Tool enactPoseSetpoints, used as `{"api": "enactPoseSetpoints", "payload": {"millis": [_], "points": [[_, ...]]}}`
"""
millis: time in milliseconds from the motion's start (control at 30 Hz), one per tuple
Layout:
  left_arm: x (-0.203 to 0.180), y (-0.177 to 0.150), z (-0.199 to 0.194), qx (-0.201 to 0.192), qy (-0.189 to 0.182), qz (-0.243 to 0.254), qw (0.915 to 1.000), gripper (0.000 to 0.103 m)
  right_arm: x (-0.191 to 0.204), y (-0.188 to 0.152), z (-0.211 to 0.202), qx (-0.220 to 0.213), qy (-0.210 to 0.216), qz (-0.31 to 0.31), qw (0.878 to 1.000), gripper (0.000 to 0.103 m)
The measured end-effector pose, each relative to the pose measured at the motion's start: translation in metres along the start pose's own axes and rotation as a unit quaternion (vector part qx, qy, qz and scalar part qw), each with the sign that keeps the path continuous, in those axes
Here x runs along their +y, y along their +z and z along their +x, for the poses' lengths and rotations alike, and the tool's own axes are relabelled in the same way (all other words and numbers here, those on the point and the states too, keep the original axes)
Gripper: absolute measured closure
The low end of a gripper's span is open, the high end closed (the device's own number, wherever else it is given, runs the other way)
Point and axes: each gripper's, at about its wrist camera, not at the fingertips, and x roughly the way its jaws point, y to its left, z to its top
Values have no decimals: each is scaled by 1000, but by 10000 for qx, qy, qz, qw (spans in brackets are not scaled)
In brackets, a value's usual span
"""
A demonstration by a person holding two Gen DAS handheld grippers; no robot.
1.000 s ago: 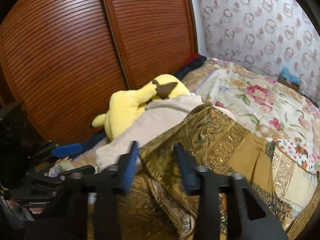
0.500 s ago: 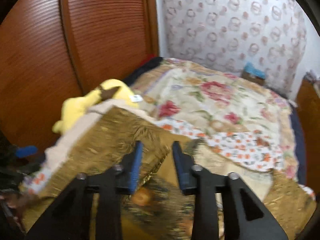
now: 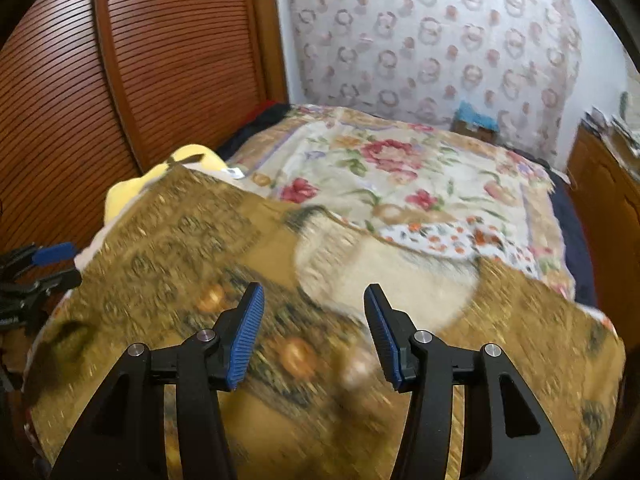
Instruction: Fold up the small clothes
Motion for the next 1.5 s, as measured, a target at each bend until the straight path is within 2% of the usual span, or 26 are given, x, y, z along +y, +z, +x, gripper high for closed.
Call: {"api": "enactPoseSetpoints", "payload": {"millis": [300,533,733,867,1067,1167,1367,1500], "points": [[-60,1,34,319,-429,554,9970,43,-61,-58,-61,1,-778,591,9952,50],[-104,0,52,574,-637,1049,9908,43,-125,-100,-108,31,-1516,1238,9807,50],[-113,0,62,766,-648,1213,9875,43,-169,-136,-135,110,-1970,1693,9656,50],[-114,0,61,700,-692,1219,9876,43,-191,-150,-146,142,-2162,1948,9566,50],[-120,0,62,700,-773,1342,9855,35,-207,-160,-150,191,-2170,2137,9523,50],[-125,1,64,747,-838,1419,9835,25,-212,-165,-147,290,-2061,2212,9527,50],[-128,3,66,774,-841,1431,9831,19,-217,-178,-141,509,-1868,2347,9526,50],[-127,4,68,803,-777,1368,9843,13,-221,-182,-143,483,-1684,2505,9521,50]]}}
